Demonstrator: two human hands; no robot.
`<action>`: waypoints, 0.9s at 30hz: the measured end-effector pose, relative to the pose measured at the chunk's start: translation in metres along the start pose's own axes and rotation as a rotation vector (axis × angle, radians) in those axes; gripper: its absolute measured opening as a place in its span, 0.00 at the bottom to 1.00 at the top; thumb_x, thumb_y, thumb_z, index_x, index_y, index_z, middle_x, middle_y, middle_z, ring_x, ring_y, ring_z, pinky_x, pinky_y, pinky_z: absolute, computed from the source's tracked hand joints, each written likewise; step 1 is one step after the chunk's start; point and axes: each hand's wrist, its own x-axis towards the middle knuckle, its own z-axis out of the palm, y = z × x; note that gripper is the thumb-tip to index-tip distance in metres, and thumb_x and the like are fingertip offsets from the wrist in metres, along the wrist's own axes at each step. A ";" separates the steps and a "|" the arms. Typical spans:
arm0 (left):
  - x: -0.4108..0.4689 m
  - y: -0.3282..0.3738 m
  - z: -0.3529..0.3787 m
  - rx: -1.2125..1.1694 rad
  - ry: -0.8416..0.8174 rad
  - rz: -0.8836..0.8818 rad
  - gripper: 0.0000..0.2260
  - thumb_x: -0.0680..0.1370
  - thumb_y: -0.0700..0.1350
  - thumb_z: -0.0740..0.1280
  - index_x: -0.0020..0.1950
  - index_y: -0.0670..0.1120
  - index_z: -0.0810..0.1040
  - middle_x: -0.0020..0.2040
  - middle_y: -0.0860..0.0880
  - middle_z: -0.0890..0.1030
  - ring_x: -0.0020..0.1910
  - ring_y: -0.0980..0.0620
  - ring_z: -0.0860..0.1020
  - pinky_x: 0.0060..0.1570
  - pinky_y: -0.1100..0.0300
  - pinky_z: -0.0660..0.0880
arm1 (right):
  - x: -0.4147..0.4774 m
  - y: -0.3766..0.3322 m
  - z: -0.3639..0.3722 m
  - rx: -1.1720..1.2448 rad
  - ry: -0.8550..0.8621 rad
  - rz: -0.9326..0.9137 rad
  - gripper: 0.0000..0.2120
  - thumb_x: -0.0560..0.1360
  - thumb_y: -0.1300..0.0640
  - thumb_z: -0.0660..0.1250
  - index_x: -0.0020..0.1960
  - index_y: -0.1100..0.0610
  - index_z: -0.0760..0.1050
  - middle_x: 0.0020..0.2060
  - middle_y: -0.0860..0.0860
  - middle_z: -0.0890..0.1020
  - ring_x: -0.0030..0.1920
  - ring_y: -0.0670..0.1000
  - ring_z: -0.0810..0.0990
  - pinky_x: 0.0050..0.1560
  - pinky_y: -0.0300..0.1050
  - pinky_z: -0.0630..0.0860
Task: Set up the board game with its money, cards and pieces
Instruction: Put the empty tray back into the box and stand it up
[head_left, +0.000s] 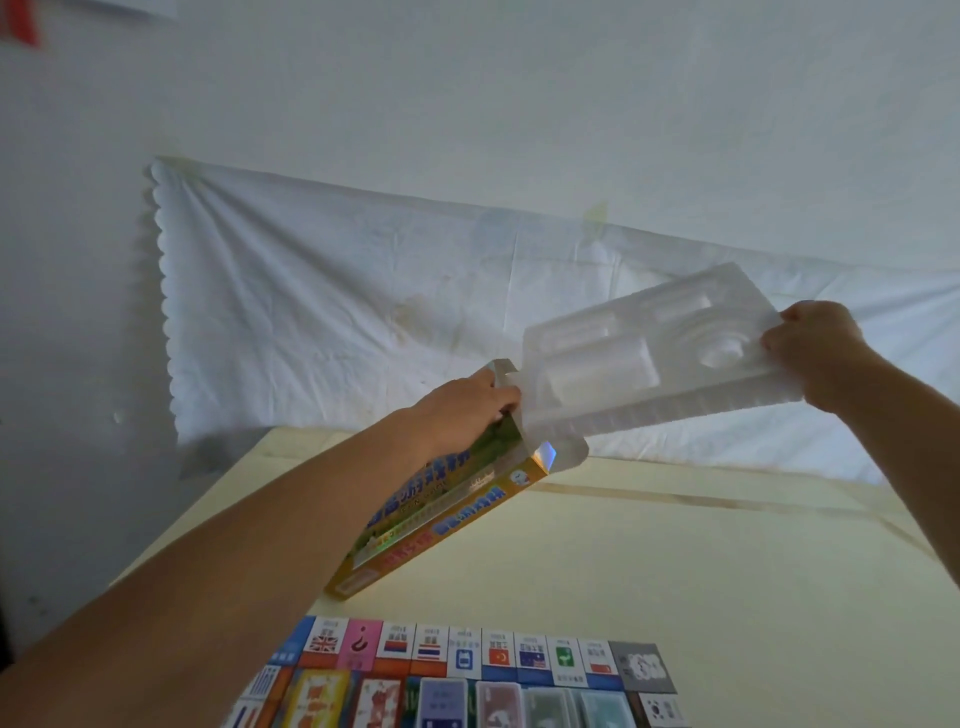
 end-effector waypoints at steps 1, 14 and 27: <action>0.001 0.002 0.002 -0.003 -0.006 -0.011 0.08 0.81 0.44 0.57 0.59 0.49 0.71 0.57 0.45 0.71 0.47 0.48 0.75 0.47 0.57 0.74 | -0.001 0.002 0.000 -0.002 -0.019 0.008 0.08 0.72 0.68 0.61 0.48 0.62 0.77 0.43 0.61 0.76 0.42 0.59 0.75 0.37 0.44 0.70; 0.009 0.016 0.034 0.019 0.081 0.020 0.11 0.80 0.54 0.52 0.51 0.51 0.71 0.44 0.49 0.78 0.39 0.54 0.75 0.35 0.60 0.67 | -0.010 0.017 0.018 -0.060 -0.210 0.028 0.08 0.70 0.72 0.59 0.44 0.67 0.76 0.38 0.61 0.74 0.40 0.60 0.74 0.36 0.43 0.69; -0.001 0.010 0.040 -0.034 0.068 -0.130 0.11 0.83 0.51 0.49 0.59 0.52 0.68 0.50 0.50 0.75 0.40 0.58 0.72 0.38 0.67 0.66 | -0.007 0.002 0.043 -0.029 -0.228 -0.044 0.09 0.69 0.72 0.56 0.40 0.65 0.74 0.39 0.61 0.73 0.39 0.58 0.73 0.34 0.41 0.67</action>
